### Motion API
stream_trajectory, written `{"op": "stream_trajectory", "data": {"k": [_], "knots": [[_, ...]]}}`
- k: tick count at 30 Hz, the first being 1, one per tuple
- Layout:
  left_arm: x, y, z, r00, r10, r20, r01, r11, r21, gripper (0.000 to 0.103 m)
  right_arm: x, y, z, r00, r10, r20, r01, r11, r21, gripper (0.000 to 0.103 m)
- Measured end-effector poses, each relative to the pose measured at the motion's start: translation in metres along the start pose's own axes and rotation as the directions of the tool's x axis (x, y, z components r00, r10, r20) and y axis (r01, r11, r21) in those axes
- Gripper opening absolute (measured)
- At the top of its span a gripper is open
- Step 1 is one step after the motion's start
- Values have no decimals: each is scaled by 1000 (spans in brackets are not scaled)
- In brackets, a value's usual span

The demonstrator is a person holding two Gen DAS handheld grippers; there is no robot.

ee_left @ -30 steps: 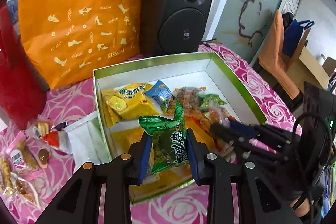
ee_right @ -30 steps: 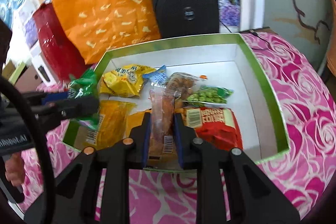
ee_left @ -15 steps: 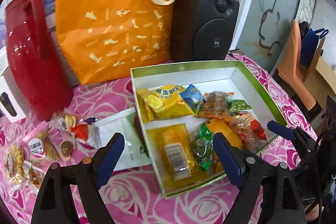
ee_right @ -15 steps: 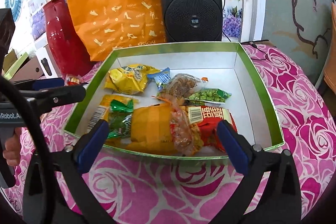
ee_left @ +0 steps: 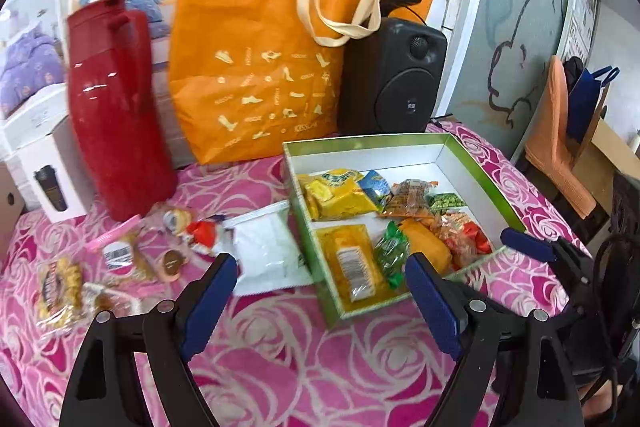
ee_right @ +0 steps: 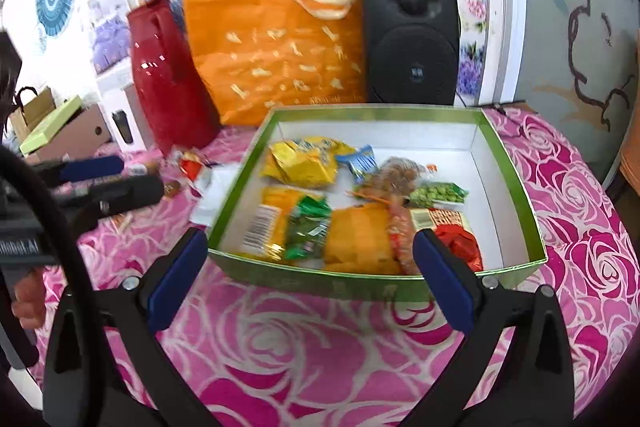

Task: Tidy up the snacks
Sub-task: 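Grasp the Danco Galette pack with left gripper while right grasps the spicy tofu pack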

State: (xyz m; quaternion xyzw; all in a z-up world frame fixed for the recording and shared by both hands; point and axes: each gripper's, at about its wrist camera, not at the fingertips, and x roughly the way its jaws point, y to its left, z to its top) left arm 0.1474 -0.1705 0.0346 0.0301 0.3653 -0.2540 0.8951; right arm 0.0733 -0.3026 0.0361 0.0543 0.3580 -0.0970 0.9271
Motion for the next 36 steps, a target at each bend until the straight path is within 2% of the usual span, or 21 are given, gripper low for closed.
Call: {"op": "stream_trajectory", "data": {"k": [3,6,11,15,19,21,23,24,25,26,32,34,36], "knots": [[-15,18,-16,999,43,14,-43,999,-12,88,-10,22,-2,995,86,49,-86,996,-14,102],[-31,47,-38,997,77,9,-76,996,-52,88,-6,56,-5,985,175,-9,-175,981,-82,102],[-51,113,-77,985,166,-39,-170,976,-138,88,15,118,-13,963,248,-108,-267,938,-221,102],[-69,165,-100,971,232,-57,-239,942,-235,88,44,167,-14,934,302,-189,-348,890,-296,102],[-84,206,-109,963,264,-50,-266,912,-312,88,74,203,-11,901,354,-250,-423,845,-328,102],[-88,222,-108,962,267,-49,-268,904,-332,88,94,223,-6,891,359,-278,-443,821,-360,102],[-86,233,-104,964,259,-56,-262,902,-342,88,110,236,0,883,363,-299,-459,803,-381,95],[-85,238,-102,964,259,-59,-263,901,-344,88,120,243,3,879,363,-309,-465,794,-391,86],[-82,242,-100,964,260,-62,-266,901,-343,88,129,250,6,878,359,-318,-467,787,-403,73],[-80,245,-98,962,264,-66,-270,900,-342,88,135,257,8,877,356,-324,-469,781,-412,66],[-49,265,-82,961,263,-89,-277,906,-320,88,182,283,4,883,317,-347,-460,731,-504,67],[-35,271,-73,967,236,-96,-255,913,-317,88,199,282,-5,890,257,-377,-434,732,-526,67],[-21,274,-65,970,214,-112,-239,918,-316,88,206,273,-13,880,234,-414,-434,751,-498,64]]}}
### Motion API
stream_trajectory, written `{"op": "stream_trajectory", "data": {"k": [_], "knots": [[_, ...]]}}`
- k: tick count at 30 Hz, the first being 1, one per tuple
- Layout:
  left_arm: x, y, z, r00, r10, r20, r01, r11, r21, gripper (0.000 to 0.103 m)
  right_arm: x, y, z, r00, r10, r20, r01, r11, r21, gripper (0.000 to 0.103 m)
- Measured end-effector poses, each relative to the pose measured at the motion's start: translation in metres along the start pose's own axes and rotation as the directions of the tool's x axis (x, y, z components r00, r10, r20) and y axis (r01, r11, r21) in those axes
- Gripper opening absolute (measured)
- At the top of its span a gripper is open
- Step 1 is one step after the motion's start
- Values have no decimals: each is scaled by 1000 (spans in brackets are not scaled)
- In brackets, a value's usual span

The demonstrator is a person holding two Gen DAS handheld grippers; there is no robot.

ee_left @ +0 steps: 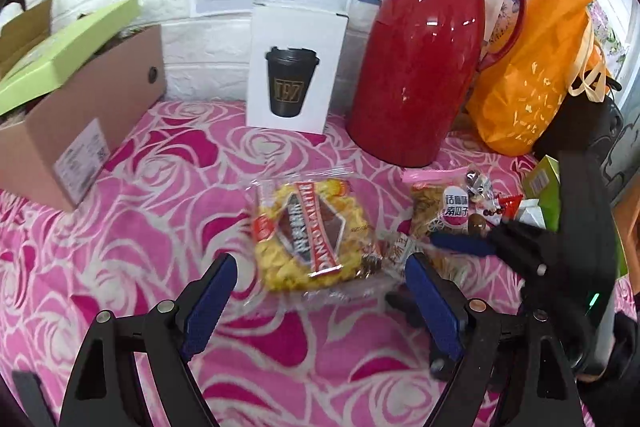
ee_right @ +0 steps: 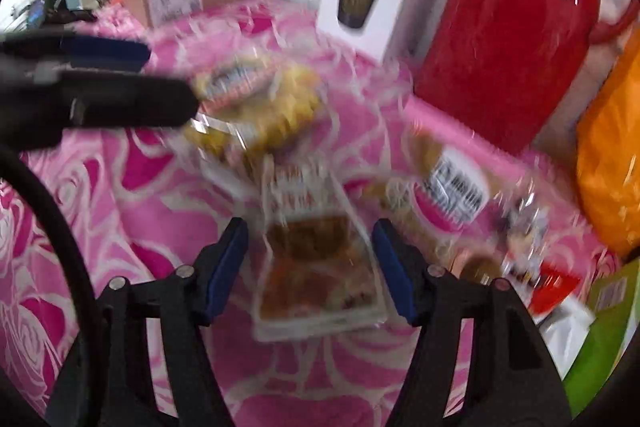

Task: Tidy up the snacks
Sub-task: 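Grasp the Danco Galette pack with left gripper while right grasps the spicy tofu pack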

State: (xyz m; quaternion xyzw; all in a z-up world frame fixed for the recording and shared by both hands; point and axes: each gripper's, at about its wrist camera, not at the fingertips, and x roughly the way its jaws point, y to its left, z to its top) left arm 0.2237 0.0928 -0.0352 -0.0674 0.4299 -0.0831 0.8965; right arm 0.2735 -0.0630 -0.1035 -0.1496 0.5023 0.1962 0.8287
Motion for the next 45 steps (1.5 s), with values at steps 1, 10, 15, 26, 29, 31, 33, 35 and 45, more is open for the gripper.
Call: {"op": "stream_trajectory", "data": {"k": [1,10,15,26,29,31,33,35,45], "knots": [[11,-1,5,1000,2,-19,-2,1000,1,88,-5,-3,-6,1000,21,18,-21,999,27,56],[59,2,9,995,56,-84,-58,998,-20,88,-54,-19,-64,998,59,-25,-50,964,262,54],[51,-7,-1,994,54,-96,-51,998,35,78,-89,-26,-112,998,54,-33,-38,928,370,54],[-12,-84,-87,980,-89,-176,131,961,243,77,-156,-41,-195,998,13,-57,17,864,504,59],[-21,-85,-99,989,-39,-139,71,970,233,81,-161,-38,-204,998,17,-57,14,866,499,60],[-26,-77,-102,988,-40,-149,67,980,185,82,-165,-37,-204,999,12,-38,8,873,488,67],[-29,-74,-99,988,-42,-148,66,985,162,83,-172,-33,-203,1000,-3,-12,8,883,470,74],[-34,-73,-96,989,-47,-139,69,986,154,84,-173,-30,-200,1000,-6,3,4,889,458,75],[-8,-101,-97,987,15,-157,29,960,277,86,-175,-31,-208,1000,-19,6,14,881,472,75]]}}
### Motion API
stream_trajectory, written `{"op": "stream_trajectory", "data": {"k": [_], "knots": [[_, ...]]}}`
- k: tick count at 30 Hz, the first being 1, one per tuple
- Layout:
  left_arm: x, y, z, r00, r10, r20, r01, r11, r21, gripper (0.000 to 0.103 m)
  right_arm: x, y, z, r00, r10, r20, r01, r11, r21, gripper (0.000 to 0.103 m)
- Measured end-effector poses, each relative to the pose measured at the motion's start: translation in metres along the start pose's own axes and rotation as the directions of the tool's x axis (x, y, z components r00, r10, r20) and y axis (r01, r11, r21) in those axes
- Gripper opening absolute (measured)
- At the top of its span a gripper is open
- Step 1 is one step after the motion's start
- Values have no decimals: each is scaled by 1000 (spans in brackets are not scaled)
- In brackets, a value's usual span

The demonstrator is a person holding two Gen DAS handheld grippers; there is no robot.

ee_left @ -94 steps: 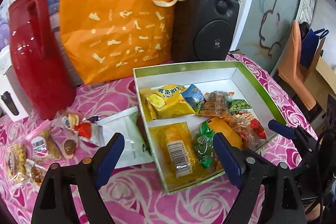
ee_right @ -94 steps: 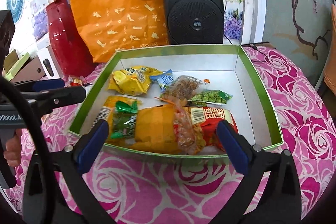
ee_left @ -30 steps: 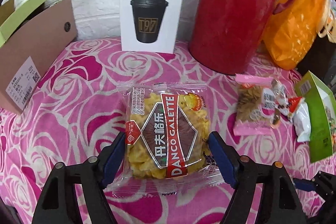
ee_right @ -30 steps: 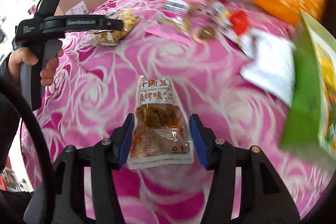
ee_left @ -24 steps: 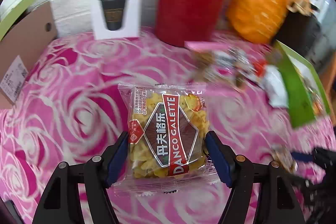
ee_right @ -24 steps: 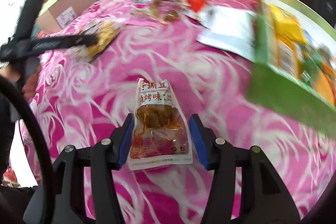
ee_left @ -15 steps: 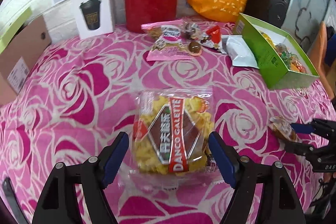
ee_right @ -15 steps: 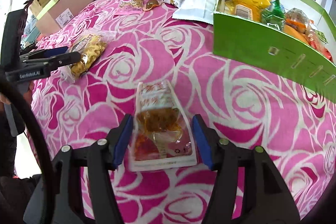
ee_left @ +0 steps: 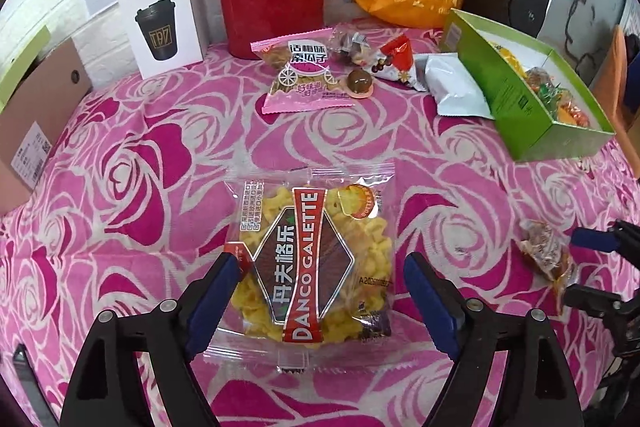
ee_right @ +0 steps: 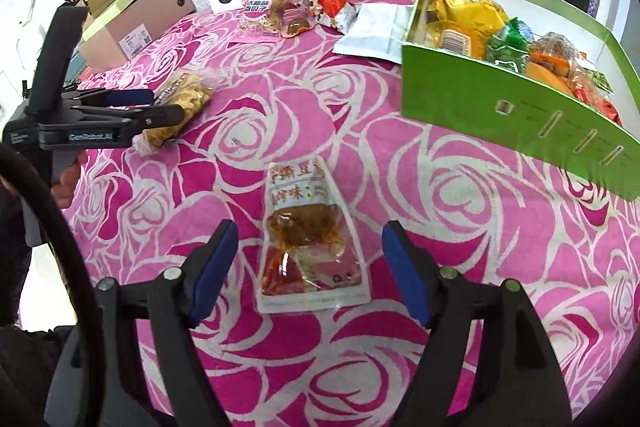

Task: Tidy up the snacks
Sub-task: 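Grasp the Danco Galette pack with left gripper while right grasps the spicy tofu pack, then place both held packs into the green box and open both grippers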

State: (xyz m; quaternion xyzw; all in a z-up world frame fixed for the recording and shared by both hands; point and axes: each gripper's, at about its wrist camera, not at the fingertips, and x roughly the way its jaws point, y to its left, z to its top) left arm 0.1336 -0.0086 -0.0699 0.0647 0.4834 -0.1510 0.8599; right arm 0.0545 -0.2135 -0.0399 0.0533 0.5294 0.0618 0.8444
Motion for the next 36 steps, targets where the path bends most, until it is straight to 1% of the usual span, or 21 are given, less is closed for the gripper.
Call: {"op": "stream_trajectory", "data": {"k": [1,5,9,11,14,17,18,19,20,21,25,26,27,28,29,30,32,36], "knots": [[1,1,0,1000,8,1,-8,1000,3,86,-1,-1,-1,1000,-1,1,1,1000,2,75],[2,5,0,1000,0,1,0,1000,-10,86,1,-2,1,1000,-10,0,10,1000,0,75],[-5,5,-2,1000,13,6,-13,1000,-11,86,8,2,0,1000,-7,-15,7,1000,-17,75],[-10,5,-3,999,31,17,-31,999,-12,86,11,2,0,1000,-4,-24,4,1000,-28,75],[-14,7,-3,999,21,29,-21,1000,-18,86,14,3,-1,999,-4,-33,3,1000,-29,75],[-5,6,-1,1000,12,1,-12,1000,-8,86,15,4,-1,999,-8,-33,7,1000,-27,75],[0,4,-1,1000,9,-9,-9,1000,3,87,15,3,-2,999,-8,-31,7,1000,-25,75],[4,2,-1,1000,27,-10,-27,1000,15,89,15,3,-2,999,-8,-31,7,1000,-23,75],[7,1,-1,999,41,-6,-41,999,23,93,16,3,-2,999,-7,-31,6,1000,-19,75],[10,1,-1,999,45,-5,-45,999,24,94,16,2,-2,1000,-8,-30,7,1000,-17,75],[12,10,-1,1000,7,-5,-7,1000,-26,94,20,2,-1,1000,-4,-25,3,1000,-15,75],[12,11,-1,1000,3,-5,-3,1000,-30,92,21,2,-1,1000,-4,-23,4,1000,-16,75],[11,12,-1,1000,-4,-6,4,1000,-30,89,22,2,-1,1000,-5,-21,4,1000,-15,75],[11,11,-2,1000,-5,-7,5,1000,-26,87,23,2,0,1000,-8,-18,8,1000,-19,69],[10,9,-3,1000,-2,-3,2,1000,-17,82,24,4,-1,1000,-21,-10,21,999,-34,56],[8,7,-5,1000,9,7,-9,1000,-13,80,24,5,-1,1000,-29,-7,29,999,-43,56],[5,4,-7,1000,18,20,-17,1000,-21,78,24,10,-1,999,-47,-11,46,997,-59,51],[-6,-1,-9,999,-23,28,24,999,-38,76,17,15,-2,1000,-26,14,27,997,-72,49]]}}
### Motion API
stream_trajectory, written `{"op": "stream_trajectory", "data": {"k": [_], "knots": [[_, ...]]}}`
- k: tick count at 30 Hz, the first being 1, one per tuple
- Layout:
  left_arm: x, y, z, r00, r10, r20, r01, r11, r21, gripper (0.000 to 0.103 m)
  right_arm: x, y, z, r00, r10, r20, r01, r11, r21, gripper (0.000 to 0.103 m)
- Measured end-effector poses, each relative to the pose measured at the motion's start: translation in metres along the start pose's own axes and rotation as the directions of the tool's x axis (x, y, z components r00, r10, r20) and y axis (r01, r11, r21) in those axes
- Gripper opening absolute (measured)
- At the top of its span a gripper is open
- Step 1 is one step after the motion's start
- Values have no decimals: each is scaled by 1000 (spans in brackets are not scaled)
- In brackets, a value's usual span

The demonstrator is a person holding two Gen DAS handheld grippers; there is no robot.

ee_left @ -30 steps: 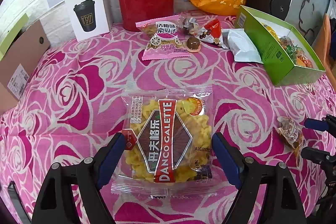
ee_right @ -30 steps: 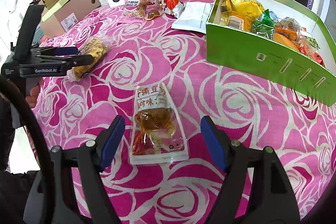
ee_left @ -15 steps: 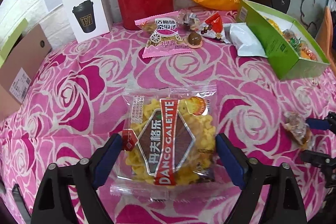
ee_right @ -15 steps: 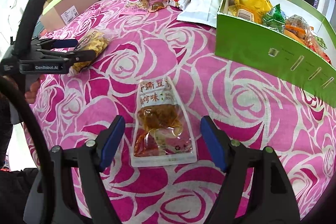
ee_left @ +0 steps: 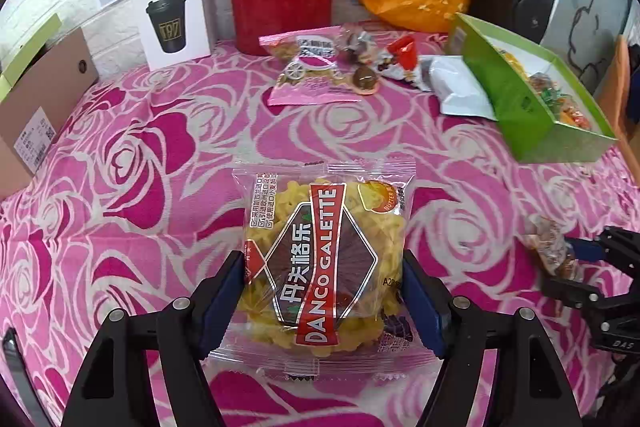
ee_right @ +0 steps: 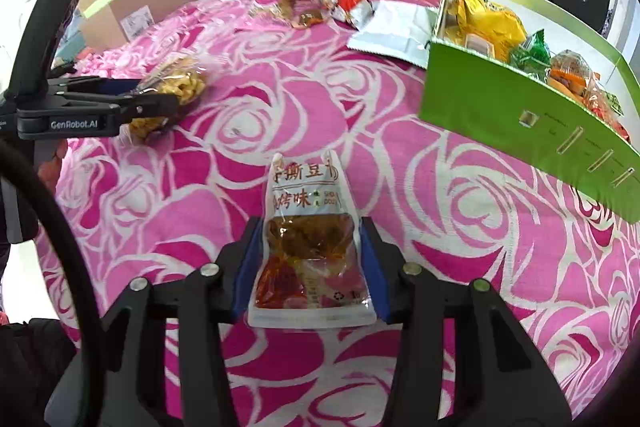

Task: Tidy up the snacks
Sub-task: 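Place both held packs into the green box and open both grippers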

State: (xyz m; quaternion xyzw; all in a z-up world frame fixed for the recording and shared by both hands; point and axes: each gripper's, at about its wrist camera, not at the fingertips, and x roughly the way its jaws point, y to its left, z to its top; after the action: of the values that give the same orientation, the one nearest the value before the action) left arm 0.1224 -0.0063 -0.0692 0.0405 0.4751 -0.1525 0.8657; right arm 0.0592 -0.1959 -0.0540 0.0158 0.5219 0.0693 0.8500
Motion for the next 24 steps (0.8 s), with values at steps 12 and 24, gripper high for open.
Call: {"op": "stream_trajectory", "data": {"k": [12,24], "knots": [[-57,-76,65,970,-192,149,175,977,117,76,-82,-48,22,971,-74,228,49,992,113,47],[-25,-197,158,935,-330,132,298,929,217,76,-118,-170,41,917,-290,273,192,923,334,48]]}}
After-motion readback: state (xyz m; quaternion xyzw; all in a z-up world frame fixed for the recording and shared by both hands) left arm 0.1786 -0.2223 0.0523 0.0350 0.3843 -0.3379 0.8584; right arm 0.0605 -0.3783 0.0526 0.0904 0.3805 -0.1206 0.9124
